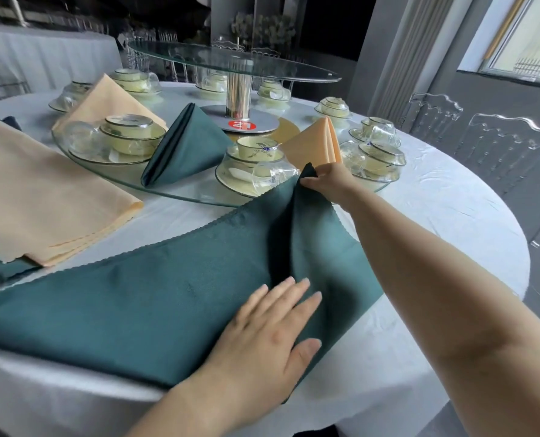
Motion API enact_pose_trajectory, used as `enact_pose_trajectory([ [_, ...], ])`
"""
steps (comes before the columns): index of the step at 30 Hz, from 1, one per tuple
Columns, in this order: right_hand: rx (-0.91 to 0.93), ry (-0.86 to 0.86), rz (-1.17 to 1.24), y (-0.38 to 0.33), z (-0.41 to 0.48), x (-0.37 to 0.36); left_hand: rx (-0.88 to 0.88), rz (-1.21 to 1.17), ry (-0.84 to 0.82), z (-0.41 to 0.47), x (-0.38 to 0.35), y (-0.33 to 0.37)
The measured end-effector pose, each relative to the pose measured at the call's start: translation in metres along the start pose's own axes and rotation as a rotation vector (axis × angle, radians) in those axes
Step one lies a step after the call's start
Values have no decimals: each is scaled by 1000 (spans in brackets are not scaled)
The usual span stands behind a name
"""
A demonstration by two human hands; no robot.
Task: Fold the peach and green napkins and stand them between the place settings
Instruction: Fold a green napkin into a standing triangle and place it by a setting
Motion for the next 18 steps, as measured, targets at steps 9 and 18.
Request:
enact_pose_trajectory([
  [9,59,77,-52,3,7,-10,25,101,-186,-2,-11,0],
  [18,396,302,83,28,-114,18,32,150,-264,-4,-12,2],
])
Point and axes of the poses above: each hand's wrist, its own z-axis towards the middle knuckle, its own x-axis out of the back of the hand, y = z × x, the point moved 2 cm from there along z, towards the middle knuckle, and after that the axes turned 11 degrees about y, right-handed, at the moved point
